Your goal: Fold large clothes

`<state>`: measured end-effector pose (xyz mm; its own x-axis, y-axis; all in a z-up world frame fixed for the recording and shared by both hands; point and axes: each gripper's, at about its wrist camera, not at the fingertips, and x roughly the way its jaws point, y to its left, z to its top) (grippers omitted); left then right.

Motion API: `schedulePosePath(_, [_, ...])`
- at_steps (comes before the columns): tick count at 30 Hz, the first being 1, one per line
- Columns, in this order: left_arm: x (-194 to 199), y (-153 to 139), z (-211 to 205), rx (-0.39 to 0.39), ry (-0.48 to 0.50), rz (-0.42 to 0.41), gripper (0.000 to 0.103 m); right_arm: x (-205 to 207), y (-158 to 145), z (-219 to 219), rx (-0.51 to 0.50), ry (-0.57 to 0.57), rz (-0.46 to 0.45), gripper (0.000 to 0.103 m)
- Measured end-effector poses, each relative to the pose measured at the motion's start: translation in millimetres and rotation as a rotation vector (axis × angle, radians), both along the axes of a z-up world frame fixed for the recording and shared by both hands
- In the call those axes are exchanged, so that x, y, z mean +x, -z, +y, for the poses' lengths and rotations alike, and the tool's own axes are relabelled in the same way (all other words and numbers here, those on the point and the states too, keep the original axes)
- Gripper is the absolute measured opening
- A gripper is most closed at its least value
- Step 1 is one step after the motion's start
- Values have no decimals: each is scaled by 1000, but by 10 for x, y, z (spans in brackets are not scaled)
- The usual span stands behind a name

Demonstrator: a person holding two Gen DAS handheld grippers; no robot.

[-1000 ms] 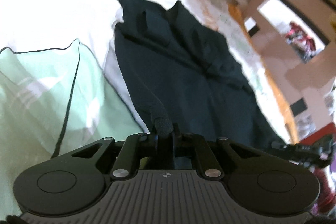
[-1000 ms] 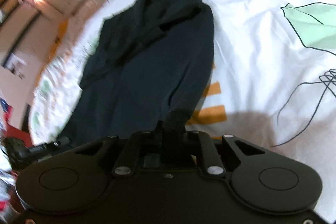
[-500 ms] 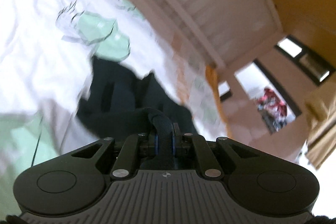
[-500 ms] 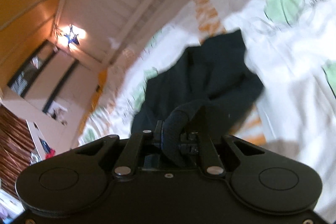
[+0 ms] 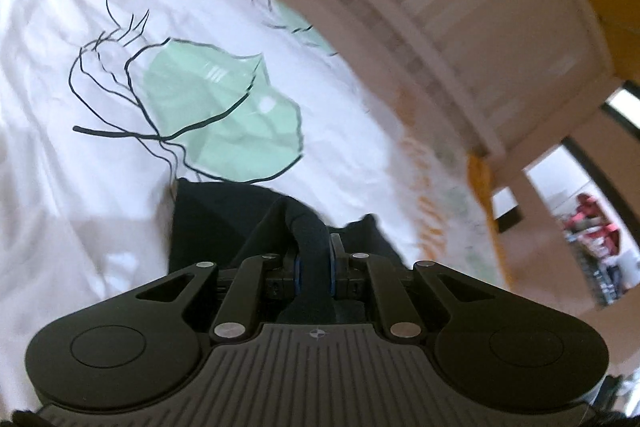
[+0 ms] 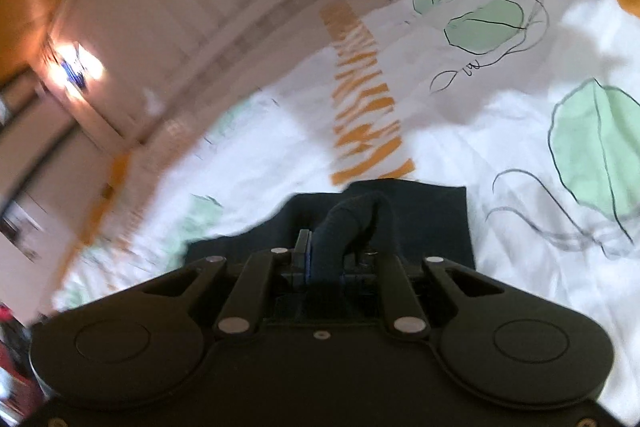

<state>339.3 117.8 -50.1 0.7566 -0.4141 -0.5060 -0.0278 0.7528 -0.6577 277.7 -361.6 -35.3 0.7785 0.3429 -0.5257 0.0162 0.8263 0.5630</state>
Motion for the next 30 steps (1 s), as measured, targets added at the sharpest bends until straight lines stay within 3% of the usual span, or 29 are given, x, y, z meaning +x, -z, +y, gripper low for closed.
schedulePosePath(4, [55,161,92,-65,3,16,20,102,130,-63,48,27,26,24])
schedulePosePath(5, [70,197,122,-94,9,20,28,130,155,-76,59,31,29,25])
schedulePosePath(7, [35,193,165,-113,0,0,54,173,179,-72,63,29,25,27])
schedulePosePath(9, [-46,105,213,-92,-40,-73,97,158,170,-64,56,17,11,33])
schedulePosePath(10, [-101,35,240,-66,-69,-108,103,156,154,-54,52,13,2,43])
schedulePosePath(12, [-188,-108,263,-21,-109,-167,103,108,77,-32,23,29,-43,74])
schedulePosePath(13, [-220,-184,263,0,-112,-183,103,92,37,-21,6,42,-77,94])
schedulePosePath(14, [-259,-274,243,31,-104,-198,103,55,-15,-22,-7,55,-117,98])
schedulePosePath(18, [-406,-523,15,188,-38,-231,103,-63,-246,53,-67,80,-187,98])
schedulePosePath(22, [-524,-594,-384,354,49,-224,103,-149,-372,345,-192,15,-213,98])
schedulePosePath(28, [-594,-406,-1023,559,227,-233,103,-224,-307,915,-398,-131,-208,98])
schedulePosePath(30, [-599,-312,-1129,596,271,-230,103,-208,-273,1097,-466,-203,-221,98])
